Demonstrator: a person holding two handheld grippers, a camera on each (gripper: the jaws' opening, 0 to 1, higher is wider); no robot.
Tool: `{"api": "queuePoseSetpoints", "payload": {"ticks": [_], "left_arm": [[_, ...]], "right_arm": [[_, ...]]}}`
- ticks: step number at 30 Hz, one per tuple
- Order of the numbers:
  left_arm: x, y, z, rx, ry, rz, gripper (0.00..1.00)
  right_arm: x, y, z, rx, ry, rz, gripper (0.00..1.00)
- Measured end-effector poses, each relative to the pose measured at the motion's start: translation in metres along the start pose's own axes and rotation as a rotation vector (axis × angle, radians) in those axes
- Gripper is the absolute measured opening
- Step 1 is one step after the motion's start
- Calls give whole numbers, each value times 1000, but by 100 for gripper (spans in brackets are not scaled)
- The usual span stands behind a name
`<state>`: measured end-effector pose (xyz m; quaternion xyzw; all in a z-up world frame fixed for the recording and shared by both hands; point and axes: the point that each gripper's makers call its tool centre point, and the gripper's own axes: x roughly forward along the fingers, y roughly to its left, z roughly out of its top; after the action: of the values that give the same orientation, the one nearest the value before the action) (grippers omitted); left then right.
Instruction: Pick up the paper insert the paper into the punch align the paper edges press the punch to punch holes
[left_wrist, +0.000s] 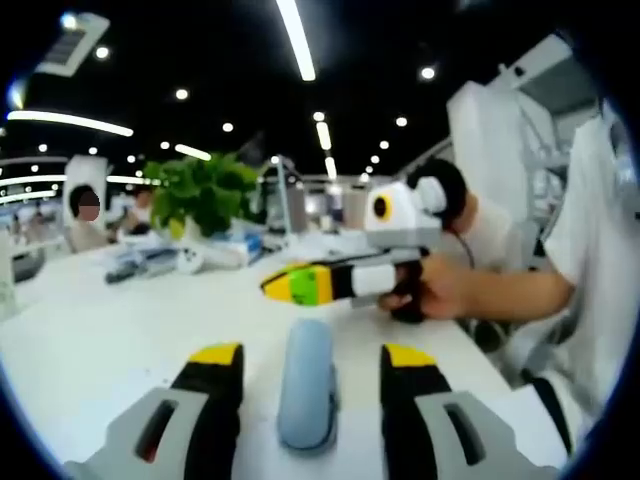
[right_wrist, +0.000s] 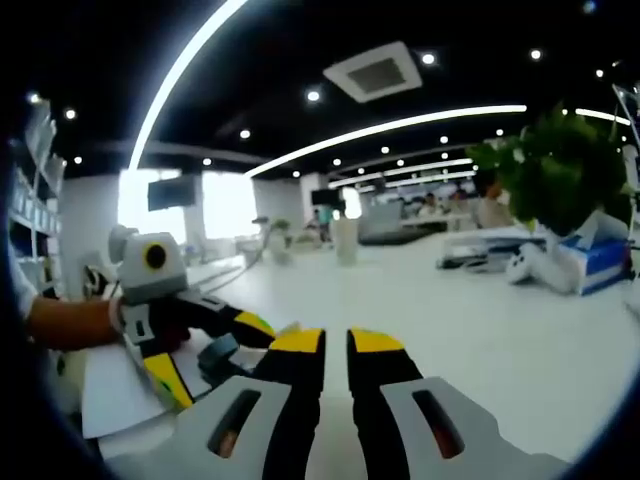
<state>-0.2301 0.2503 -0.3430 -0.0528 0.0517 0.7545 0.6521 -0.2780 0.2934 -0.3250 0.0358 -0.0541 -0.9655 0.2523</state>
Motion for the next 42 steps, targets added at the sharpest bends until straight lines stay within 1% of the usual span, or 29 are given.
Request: {"api": "queuePoseSetpoints", "payload": {"ticks": [4,9,11,13,16,19,21,23,25,27,30,31,33,35,37,38,40,42], "left_arm": [[-3,1,5,-6,-24,9,56],[-4,7,10,-7,-35,18,55],[-6,9,16,-18,-55,20,55],[-7,14,25,-33,-87,32,56],[-10,15,32,-36,-98,38,58],[-16,16,38,-20,-101,50,58],[-24,11,45,-13,-108,57,58],[-32,9,49,-4,-113,65,58],[-39,16,52,4,-117,77,59],[-46,9,56,11,-125,85,60],[-57,10,58,14,-131,103,60],[-61,5,58,13,-132,110,60],[-70,2,56,15,-129,123,59],[-81,0,49,11,-121,139,59],[-93,-4,39,1,-104,154,60],[-100,4,31,-11,-99,161,60],[-114,11,16,-36,-76,187,60],[-126,12,9,-47,-69,207,60]], "right_arm": [[-1,0,0,-6,-3,-11,12],[-2,1,1,-3,-5,-11,12],[-2,2,1,-8,-8,-9,12],[-2,1,2,-8,-7,-13,12],[-3,1,3,-5,-8,-13,12],[-3,1,2,-5,-4,-14,12],[-3,2,2,-9,-2,-13,12],[-3,3,2,-10,-1,-12,12],[-3,4,2,-12,0,-10,12],[-3,4,2,-15,2,-12,12],[-3,4,2,-13,0,-14,12],[-3,4,2,-11,0,-15,12],[-3,4,2,-10,0,-15,12],[-3,5,2,-13,3,-13,12],[-3,6,2,-15,4,-11,12],[-3,6,2,-15,5,-11,12],[-4,7,2,-19,4,-12,12],[-4,8,1,-20,7,-9,13]]}}
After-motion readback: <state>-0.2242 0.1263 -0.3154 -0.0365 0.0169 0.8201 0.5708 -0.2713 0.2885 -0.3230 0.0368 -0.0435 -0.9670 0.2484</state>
